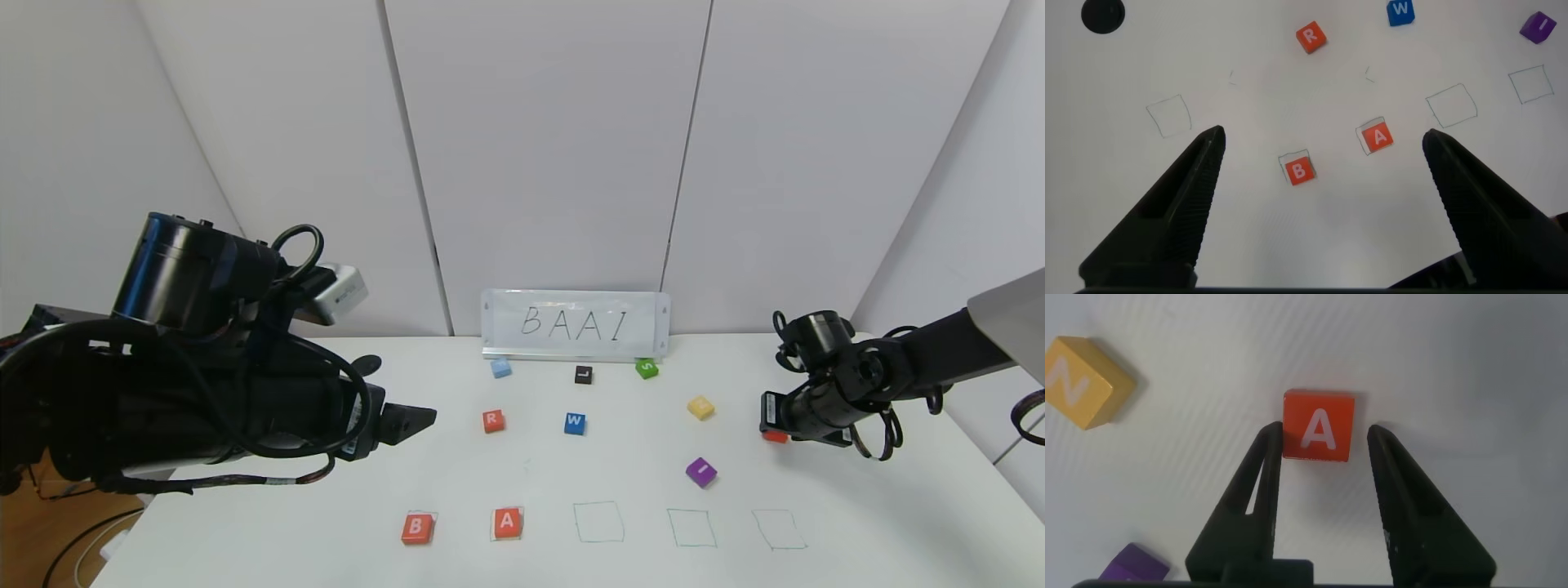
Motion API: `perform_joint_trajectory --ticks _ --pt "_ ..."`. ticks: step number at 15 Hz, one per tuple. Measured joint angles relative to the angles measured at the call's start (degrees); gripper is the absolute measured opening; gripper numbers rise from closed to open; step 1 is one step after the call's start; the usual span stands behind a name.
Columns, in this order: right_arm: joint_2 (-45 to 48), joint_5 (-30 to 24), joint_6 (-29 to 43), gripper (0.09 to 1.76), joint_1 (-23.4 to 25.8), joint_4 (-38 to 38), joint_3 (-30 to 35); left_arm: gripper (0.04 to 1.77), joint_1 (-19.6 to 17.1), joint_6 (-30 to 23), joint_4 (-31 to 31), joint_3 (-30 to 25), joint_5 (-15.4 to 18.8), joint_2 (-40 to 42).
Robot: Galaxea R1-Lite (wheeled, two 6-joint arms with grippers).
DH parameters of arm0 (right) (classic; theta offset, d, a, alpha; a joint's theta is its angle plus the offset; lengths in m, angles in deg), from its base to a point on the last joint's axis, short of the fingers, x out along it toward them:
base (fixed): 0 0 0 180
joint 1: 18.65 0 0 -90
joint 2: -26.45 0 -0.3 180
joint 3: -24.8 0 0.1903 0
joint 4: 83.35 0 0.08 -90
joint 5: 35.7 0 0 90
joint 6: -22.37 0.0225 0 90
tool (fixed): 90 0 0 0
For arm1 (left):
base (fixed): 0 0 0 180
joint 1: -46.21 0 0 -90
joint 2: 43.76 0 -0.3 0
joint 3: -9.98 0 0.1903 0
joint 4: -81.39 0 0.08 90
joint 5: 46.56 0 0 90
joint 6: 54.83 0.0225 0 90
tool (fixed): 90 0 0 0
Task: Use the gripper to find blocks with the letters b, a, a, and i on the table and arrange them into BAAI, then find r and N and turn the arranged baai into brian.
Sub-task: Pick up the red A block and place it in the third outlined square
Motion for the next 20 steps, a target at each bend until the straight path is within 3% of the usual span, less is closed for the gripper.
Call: perform_joint_trajectory --ticks 1,12,15,20 --pt "0.0 0.0 -0.1 0.54 0.0 0.0 0.0 1.72 0.0 0.1 0.0 0.0 0.0 0.0" --pt "0.9 0.2 -0.9 0.54 0.0 0.7 0.1 1.72 0.8 0.0 0.2 -0.5 -0.1 0.0" --pt "3.2 0.3 -0.8 0.54 -0.4 4.5 0.5 1.72 0.8 0.1 0.2 -0.5 -0.1 0.0" --pt "9.3 2.2 1.3 0.54 -5.4 10.3 1.0 1.72 1.1 0.1 0.1 -0.5 -0.1 0.0"
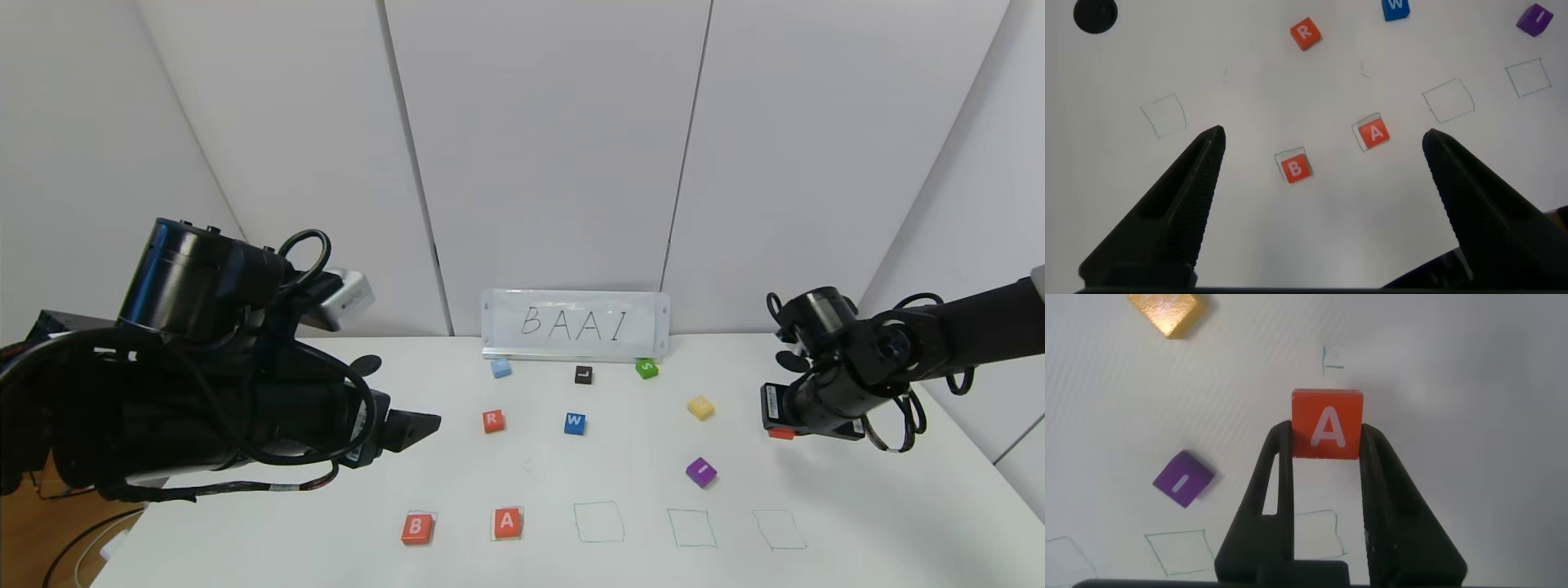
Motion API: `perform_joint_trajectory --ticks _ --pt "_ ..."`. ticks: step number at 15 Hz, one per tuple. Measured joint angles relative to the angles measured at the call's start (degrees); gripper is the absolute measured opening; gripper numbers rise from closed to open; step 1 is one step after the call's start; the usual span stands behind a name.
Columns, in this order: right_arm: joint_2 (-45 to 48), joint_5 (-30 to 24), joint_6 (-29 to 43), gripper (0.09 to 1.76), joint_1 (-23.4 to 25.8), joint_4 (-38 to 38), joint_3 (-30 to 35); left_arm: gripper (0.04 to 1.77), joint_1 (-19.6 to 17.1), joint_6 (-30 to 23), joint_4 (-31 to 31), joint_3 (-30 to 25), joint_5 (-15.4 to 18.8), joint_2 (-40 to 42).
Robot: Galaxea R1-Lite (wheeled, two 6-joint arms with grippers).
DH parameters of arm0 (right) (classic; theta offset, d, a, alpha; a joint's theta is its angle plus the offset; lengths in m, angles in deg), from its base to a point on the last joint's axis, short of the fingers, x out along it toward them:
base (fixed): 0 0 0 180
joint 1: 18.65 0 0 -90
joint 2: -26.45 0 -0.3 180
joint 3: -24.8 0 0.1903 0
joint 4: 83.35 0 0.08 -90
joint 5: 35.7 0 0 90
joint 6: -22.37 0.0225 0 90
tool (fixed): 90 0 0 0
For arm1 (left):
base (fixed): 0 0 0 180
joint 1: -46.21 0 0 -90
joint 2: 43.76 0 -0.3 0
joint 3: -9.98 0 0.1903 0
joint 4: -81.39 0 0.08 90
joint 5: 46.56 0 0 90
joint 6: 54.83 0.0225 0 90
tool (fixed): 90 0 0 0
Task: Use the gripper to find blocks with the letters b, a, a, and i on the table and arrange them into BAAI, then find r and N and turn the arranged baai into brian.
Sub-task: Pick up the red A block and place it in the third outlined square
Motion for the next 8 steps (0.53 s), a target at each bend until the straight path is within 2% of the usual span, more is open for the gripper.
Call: perform_joint_trajectory --ticks 4,8 --pt "4.9 0.5 4.8 0.54 -7.3 2.3 1.0 1.72 0.8 0.1 -0.4 -0.4 -0.2 0.7" --pt "7.9 5.7 6.1 0.54 -14.1 2.5 1.9 1.72 0.7 1.6 -0.5 -0.5 -0.4 3.4"
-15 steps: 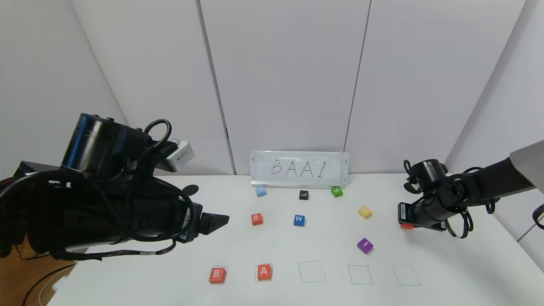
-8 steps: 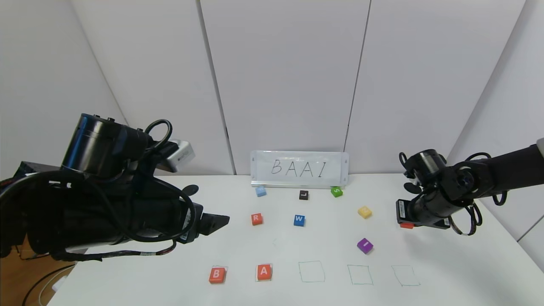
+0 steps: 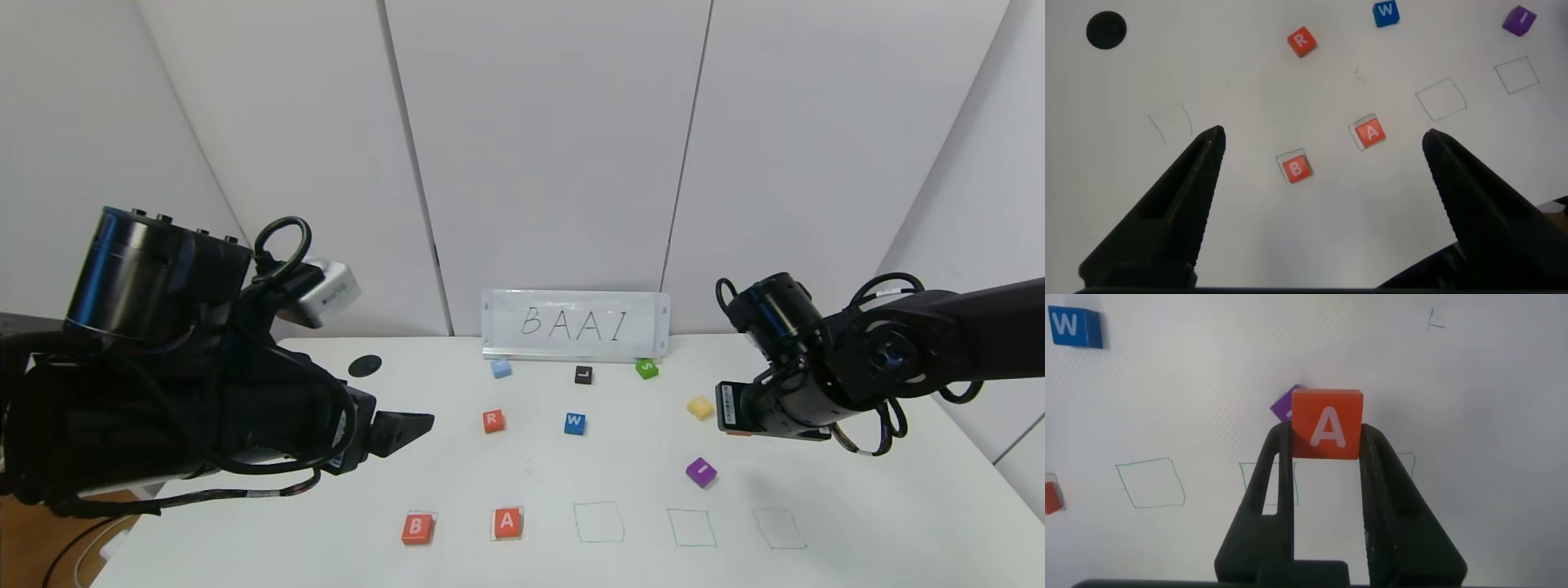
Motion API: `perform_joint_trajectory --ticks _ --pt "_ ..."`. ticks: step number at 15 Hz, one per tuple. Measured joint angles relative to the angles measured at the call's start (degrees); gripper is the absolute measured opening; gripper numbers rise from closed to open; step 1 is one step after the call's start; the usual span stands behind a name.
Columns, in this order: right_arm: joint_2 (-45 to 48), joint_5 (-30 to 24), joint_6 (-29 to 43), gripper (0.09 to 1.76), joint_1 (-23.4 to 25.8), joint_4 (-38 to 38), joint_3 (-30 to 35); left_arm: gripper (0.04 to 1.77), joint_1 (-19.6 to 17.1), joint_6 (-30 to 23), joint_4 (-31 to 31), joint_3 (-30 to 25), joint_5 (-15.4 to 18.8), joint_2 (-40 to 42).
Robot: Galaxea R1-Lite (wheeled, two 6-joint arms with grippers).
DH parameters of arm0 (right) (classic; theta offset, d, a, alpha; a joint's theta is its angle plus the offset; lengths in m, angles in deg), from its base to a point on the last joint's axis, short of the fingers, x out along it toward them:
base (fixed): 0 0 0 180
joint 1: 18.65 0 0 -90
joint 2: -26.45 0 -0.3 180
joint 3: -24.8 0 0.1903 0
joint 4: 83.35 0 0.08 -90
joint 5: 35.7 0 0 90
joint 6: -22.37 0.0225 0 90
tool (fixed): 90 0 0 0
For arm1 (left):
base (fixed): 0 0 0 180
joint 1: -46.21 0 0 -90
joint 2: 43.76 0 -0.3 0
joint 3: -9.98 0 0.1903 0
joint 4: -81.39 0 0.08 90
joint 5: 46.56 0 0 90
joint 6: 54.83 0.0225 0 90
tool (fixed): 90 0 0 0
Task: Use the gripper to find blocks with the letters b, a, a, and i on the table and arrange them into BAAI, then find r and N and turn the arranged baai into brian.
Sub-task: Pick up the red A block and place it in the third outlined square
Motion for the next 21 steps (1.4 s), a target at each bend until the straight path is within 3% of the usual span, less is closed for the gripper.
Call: perform_joint_trajectory --ticks 4,7,15,21 --pt "2.5 0.8 0.4 0.54 -4.4 2.6 1.4 1.72 -0.4 1.3 0.0 -0.1 -1.7 2.6" --pt "3.5 1.1 4.8 0.54 -8.1 4.7 1.7 1.72 -0.4 1.1 0.3 0.1 -2.3 3.0" --pt "3.1 2.3 11.8 0.54 -15.7 4.1 1.7 1.72 -0.1 1.1 0.1 0.4 -3.0 3.6" --pt "0.9 3.0 12.9 0.54 -19.6 3.7 1.8 1.72 2.0 1.1 0.0 -0.1 -4.8 4.4"
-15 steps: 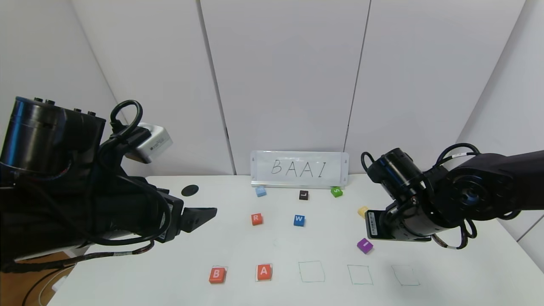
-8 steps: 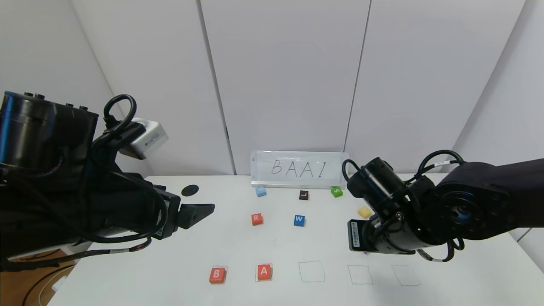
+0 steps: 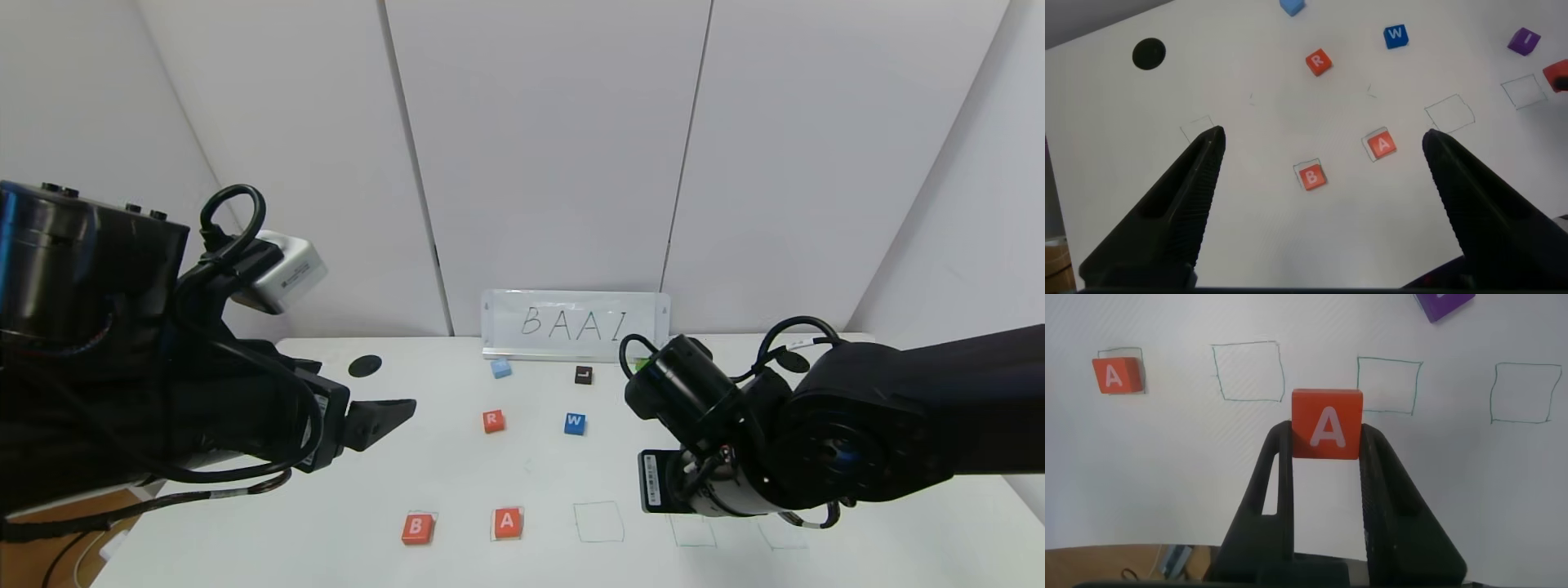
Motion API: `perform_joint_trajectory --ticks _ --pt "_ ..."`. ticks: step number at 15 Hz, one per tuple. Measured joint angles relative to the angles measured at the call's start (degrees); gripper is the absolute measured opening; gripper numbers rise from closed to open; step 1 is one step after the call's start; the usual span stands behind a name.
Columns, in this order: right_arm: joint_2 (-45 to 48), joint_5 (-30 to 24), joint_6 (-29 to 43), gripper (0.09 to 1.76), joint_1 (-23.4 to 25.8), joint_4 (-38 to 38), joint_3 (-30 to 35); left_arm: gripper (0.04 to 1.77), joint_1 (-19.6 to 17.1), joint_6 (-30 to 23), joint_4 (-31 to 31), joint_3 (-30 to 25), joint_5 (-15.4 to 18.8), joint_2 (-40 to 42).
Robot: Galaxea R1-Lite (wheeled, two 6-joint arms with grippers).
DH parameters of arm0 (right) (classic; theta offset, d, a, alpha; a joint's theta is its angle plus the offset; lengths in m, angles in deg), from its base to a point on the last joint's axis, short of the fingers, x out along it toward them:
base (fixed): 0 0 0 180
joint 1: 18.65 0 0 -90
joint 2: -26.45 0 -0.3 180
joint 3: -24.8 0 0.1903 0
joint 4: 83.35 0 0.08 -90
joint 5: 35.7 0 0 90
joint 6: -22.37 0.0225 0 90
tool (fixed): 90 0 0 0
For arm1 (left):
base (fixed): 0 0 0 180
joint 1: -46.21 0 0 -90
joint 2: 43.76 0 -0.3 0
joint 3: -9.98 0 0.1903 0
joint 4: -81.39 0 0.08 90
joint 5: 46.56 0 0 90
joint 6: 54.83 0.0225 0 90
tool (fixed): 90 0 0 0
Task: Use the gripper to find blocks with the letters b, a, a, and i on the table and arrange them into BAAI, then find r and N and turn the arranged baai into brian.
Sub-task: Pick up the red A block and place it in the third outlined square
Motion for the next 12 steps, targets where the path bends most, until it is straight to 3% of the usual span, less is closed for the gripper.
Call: perform_joint_trajectory --ticks 12 --pt "-7.9 -0.2 1.3 0.54 -3.0 -5.7 -0.9 1.72 0.6 0.2 -1.5 0.1 -0.1 2.8"
